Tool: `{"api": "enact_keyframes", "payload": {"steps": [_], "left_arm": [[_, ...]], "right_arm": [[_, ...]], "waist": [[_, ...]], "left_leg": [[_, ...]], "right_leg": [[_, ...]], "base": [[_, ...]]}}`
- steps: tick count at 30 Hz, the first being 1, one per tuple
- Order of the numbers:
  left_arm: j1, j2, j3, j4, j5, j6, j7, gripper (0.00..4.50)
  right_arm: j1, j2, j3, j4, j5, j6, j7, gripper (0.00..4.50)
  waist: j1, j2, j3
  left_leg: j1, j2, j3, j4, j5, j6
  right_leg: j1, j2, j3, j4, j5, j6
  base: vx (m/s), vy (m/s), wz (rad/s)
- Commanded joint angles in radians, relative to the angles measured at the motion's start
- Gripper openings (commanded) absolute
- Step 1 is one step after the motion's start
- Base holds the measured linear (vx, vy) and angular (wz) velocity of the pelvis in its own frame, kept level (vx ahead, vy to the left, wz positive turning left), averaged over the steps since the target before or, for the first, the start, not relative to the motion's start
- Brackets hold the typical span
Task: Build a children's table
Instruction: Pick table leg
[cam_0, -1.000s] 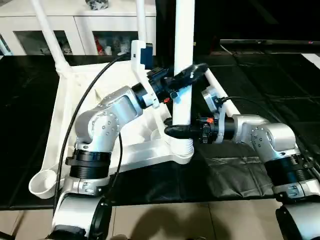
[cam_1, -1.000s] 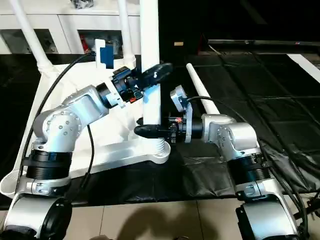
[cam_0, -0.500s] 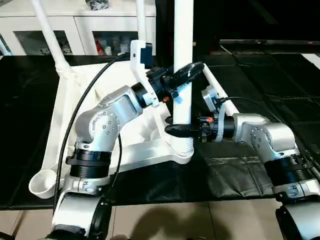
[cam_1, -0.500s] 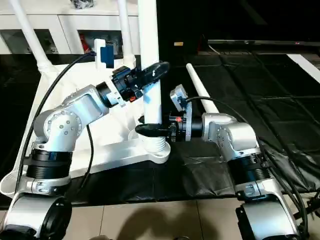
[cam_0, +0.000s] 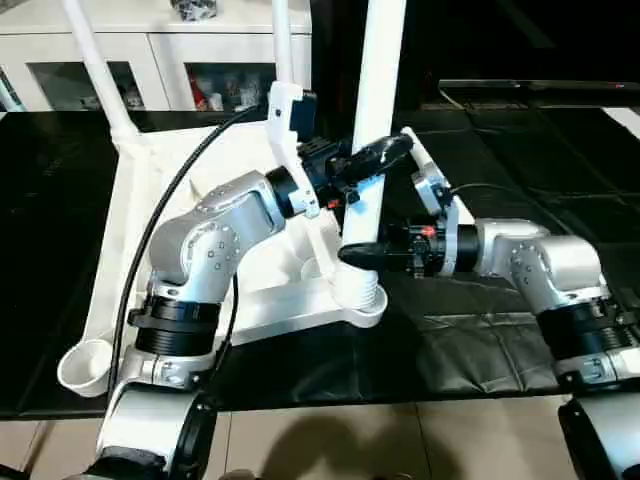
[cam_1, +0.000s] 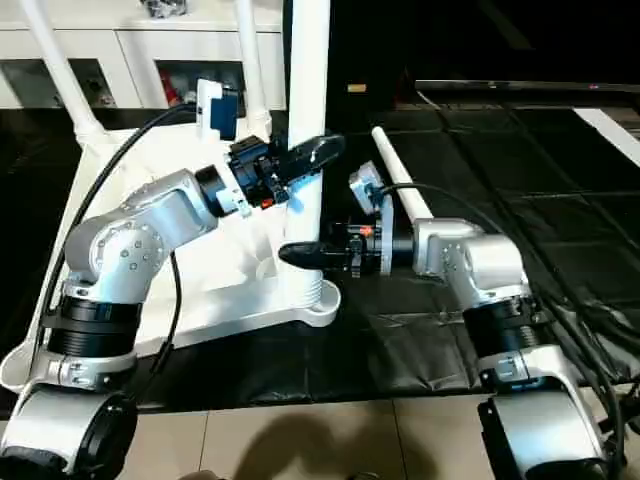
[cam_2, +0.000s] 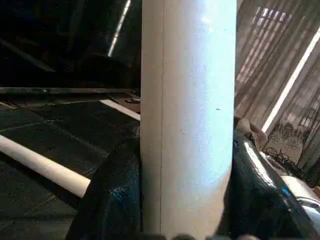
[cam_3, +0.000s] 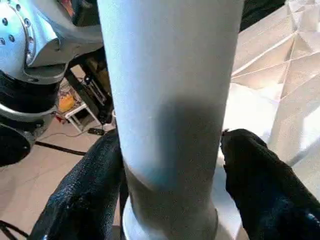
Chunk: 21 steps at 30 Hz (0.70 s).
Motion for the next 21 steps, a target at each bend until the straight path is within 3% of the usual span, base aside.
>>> {"api": "enact_keyframes", "payload": {"steps": [1,11,16,21], "left_arm": [[-0.025,0.001,-0.011,-0.031,-0.01,0.013,-0.016,1.82],[-0.019,-0.008,-0.025,-0.048,-0.026,0.027,-0.034,1.82],[-0.018,-0.01,-0.024,-0.05,-0.024,0.03,-0.037,1.82],[-0.022,-0.002,-0.026,-0.046,-0.022,0.026,-0.037,1.82]], "right_arm": [[-0.012,-0.001,0.013,-0.009,0.015,0.014,0.012,3.14],[-0.011,0.022,0.004,0.011,0.005,-0.002,0.007,3.14],[-0.008,0.026,0.003,0.017,0.006,-0.003,0.009,2.55],[0.003,0.026,0.006,0.007,-0.002,-0.006,0.008,2.25]], "waist": [[0.002,-0.016,-0.084],[0.003,-0.013,-0.085],[0.002,-0.011,-0.085],[0.003,-0.01,-0.086]], "left_leg": [[-0.001,-0.017,0.018,-0.053,-0.098,0.058],[-0.001,-0.017,0.018,-0.053,-0.097,0.055],[-0.001,-0.017,0.017,-0.054,-0.104,0.051],[0.001,-0.016,0.017,-0.054,-0.103,0.051]], "right_leg": [[0.083,-0.018,0.022,-0.058,-0.155,-0.227],[0.083,-0.018,0.022,-0.056,-0.143,-0.234],[0.083,-0.018,0.022,-0.058,-0.147,-0.23],[0.083,-0.018,0.022,-0.056,-0.138,-0.233]], "base": [[0.0,0.0,0.0],[0.0,0.0,0.0],[0.0,0.0,0.0],[0.0,0.0,0.0]]}}
